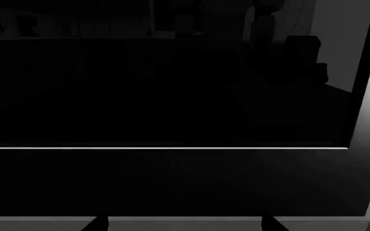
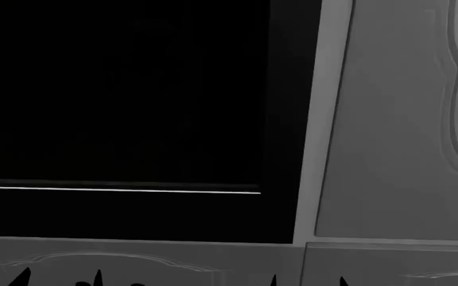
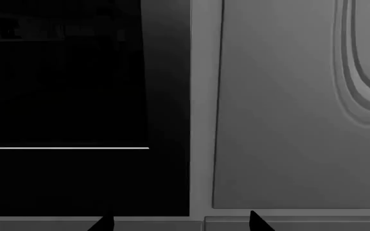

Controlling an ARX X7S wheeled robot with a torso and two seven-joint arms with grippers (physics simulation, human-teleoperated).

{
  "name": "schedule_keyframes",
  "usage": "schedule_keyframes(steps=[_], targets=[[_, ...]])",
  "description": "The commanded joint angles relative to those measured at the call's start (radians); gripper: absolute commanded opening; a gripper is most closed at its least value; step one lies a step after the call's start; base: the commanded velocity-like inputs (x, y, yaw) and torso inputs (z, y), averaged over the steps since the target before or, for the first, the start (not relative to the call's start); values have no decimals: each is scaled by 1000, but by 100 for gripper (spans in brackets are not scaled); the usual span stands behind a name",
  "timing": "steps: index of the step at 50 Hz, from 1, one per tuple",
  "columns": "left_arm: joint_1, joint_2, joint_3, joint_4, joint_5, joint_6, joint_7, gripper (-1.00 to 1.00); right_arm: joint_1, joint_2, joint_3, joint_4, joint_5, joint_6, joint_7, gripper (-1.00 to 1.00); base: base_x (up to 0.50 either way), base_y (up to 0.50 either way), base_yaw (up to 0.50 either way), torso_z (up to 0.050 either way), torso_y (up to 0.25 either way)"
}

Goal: Press the start button on the microwave

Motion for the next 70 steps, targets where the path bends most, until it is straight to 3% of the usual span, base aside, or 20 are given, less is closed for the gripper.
schedule_keyframes(steps=[1, 29, 47, 70], targets=[[1, -39, 45, 6, -39, -4, -45, 100, 1, 22, -28, 0, 22, 0, 28, 100, 0, 0, 0, 0, 0], [9, -84, 79, 5, -67, 13, -113, 100, -13, 75, -94, -18, 70, -29, 91, 100, 0, 0, 0, 0, 0], [13, -100, 98, 20, -101, 4, -134, 100, -12, 93, -115, -22, 113, -46, 97, 100, 482, 0, 0, 0, 0], [7, -121, 120, 15, -124, 7, -158, 100, -18, 116, -140, -41, 145, -61, 122, 100, 51, 0, 0, 0, 0]])
